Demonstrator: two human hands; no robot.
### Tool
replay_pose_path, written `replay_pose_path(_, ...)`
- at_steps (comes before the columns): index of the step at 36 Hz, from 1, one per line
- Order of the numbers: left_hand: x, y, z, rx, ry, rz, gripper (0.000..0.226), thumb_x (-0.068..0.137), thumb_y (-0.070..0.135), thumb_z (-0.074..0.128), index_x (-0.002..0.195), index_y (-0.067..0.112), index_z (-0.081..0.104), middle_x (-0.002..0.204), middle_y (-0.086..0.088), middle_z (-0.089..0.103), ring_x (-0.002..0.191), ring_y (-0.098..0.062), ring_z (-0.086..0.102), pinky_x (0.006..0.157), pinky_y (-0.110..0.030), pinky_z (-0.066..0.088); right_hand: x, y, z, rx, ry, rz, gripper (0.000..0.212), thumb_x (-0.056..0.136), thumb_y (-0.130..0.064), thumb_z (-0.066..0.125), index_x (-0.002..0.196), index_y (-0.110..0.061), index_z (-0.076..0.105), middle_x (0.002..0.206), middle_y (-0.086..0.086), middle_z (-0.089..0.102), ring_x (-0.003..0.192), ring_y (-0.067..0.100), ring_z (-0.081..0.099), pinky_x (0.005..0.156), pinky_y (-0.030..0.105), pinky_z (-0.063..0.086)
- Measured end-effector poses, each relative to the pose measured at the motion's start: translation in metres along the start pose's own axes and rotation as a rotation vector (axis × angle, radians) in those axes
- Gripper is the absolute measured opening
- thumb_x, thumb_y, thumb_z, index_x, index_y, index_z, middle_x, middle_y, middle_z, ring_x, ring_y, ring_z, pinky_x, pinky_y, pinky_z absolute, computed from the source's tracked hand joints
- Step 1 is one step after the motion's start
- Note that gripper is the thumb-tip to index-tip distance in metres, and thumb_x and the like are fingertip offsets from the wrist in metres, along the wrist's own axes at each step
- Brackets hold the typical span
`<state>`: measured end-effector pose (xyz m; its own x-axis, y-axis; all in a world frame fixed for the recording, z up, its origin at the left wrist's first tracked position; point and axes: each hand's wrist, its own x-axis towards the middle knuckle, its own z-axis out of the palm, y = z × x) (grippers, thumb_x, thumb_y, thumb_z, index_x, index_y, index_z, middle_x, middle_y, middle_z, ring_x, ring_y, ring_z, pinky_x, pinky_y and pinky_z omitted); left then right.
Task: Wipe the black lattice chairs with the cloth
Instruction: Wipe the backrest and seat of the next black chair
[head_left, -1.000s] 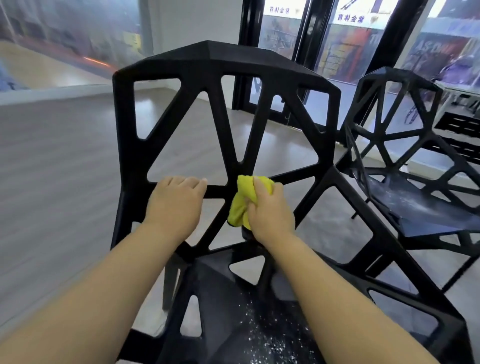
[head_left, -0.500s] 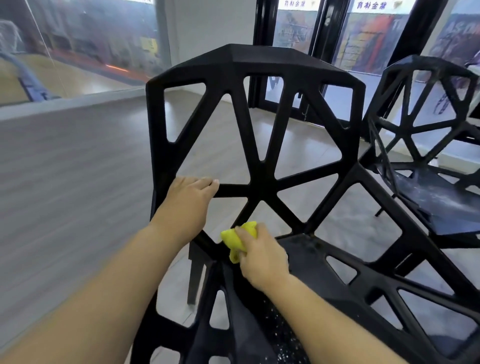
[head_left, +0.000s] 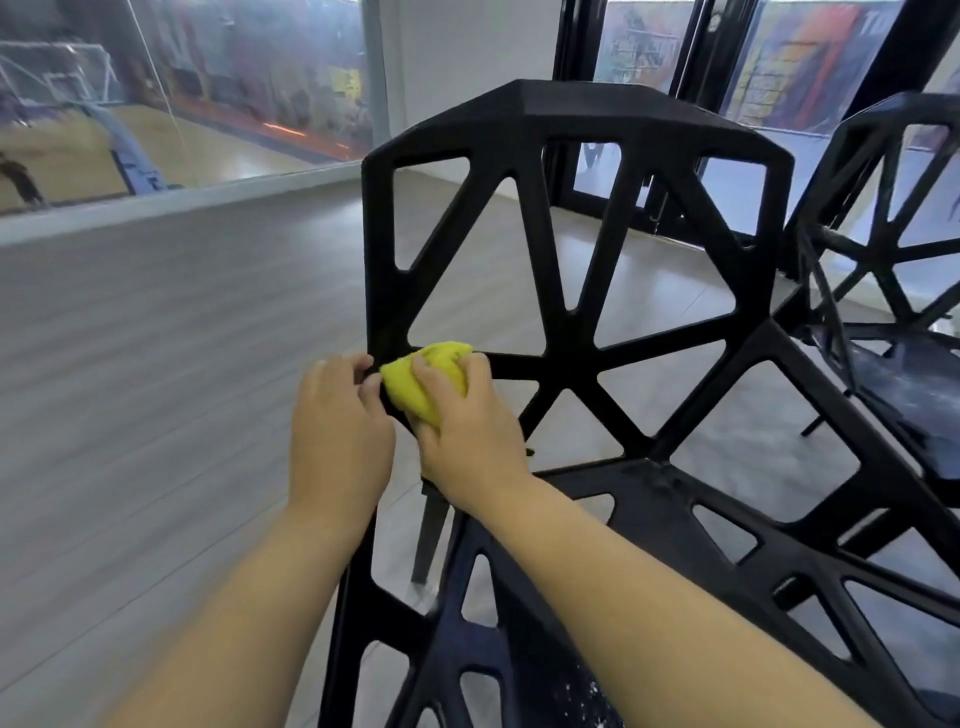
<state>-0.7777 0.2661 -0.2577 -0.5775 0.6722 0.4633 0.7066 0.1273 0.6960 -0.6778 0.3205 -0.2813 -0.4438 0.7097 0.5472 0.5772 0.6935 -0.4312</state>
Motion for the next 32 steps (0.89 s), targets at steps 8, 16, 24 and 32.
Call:
replay_pose_path(8,-0.008,-0.003,-0.01,0.065,-0.029,0.054,0.03,0.098,0.012,0.043,0.122,0.006,0.06,0.112,-0.007,0.064,0.104,-0.02,0.055,0.076,-0.008,0.027,-0.032,0.036,0.009,-0.129,-0.198,0.061,0.055,0.089,-0.024,0.057,0.142,-0.027,0.04,0.13,0.014,0.04,0.095,0.033,0.052,0.066,0.038,0.048)
replay_pose_path(16,-0.011,0.001,-0.014,0.059,-0.038,0.055,0.031,0.099,0.014,0.042,0.124,0.008,0.059,0.114,-0.004,0.064,0.098,-0.009,0.054,0.077,-0.006,0.028,-0.047,0.052,-0.006,-0.27,-0.443,0.19,0.049,0.097,-0.03,0.045,0.143,-0.035,0.032,0.135,0.008,0.029,0.105,0.034,0.05,0.077,0.037,0.045)
replay_pose_path(24,-0.021,-0.007,-0.017,0.016,-0.087,-0.093,0.024,0.098,0.025,0.039,0.092,0.017,0.061,0.069,0.005,0.057,0.067,-0.01,0.053,0.053,-0.025,0.033,0.006,-0.002,-0.018,0.121,-0.176,0.265,0.041,0.094,-0.038,0.05,0.134,-0.035,0.044,0.116,0.001,0.039,0.094,0.025,0.053,0.079,0.035,0.046)
replay_pose_path(32,-0.019,-0.005,-0.01,-0.054,-0.084,-0.104,0.025,0.098,0.024,0.041,0.084,0.016,0.06,0.067,-0.001,0.059,0.062,-0.011,0.052,0.055,-0.023,0.038,-0.035,0.021,0.004,0.0,-0.204,0.141,0.049,0.095,-0.034,0.051,0.142,-0.026,0.04,0.135,0.009,0.034,0.1,0.03,0.049,0.074,0.034,0.046)
